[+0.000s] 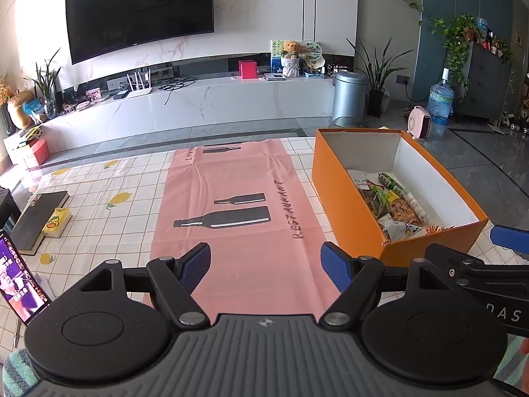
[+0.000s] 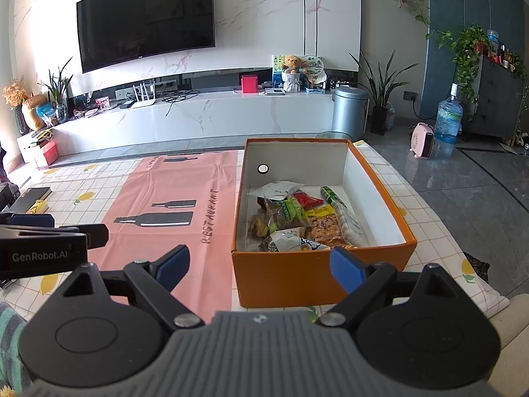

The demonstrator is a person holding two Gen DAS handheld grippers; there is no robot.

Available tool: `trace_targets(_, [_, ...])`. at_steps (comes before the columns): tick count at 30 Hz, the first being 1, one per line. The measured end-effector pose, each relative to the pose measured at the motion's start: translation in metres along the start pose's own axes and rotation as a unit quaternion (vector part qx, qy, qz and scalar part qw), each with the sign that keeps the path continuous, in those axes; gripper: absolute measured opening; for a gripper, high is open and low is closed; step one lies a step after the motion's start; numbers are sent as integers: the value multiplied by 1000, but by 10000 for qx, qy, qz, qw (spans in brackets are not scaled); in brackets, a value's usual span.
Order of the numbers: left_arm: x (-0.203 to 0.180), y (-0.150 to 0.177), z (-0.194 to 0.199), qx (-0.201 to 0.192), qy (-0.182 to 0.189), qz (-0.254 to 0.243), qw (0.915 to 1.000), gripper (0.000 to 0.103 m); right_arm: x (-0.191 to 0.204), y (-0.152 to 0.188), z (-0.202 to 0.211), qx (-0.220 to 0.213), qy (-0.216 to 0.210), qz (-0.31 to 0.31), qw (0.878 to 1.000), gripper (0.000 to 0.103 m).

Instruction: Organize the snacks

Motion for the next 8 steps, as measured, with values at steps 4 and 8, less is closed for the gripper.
trace_targets(4, [-1,-1,1,-17,-3,-9,10000,89,-1,0,0,11,-2,-23,10000,89])
trace_targets(8, [-2,-2,2,-32,-12,-4,10000,89,-1,-1,1,7,-14,-24,10000,90])
Point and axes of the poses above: each gripper's, at about its wrist camera, not at the fingertips, and z roughly against the way its jaws point, x to its left, y to its underside, the point moved 10 cm from there along -z, roughly the way its jaws point, and after that the axes turned 10 degrees about x, right-handed, at the moved point
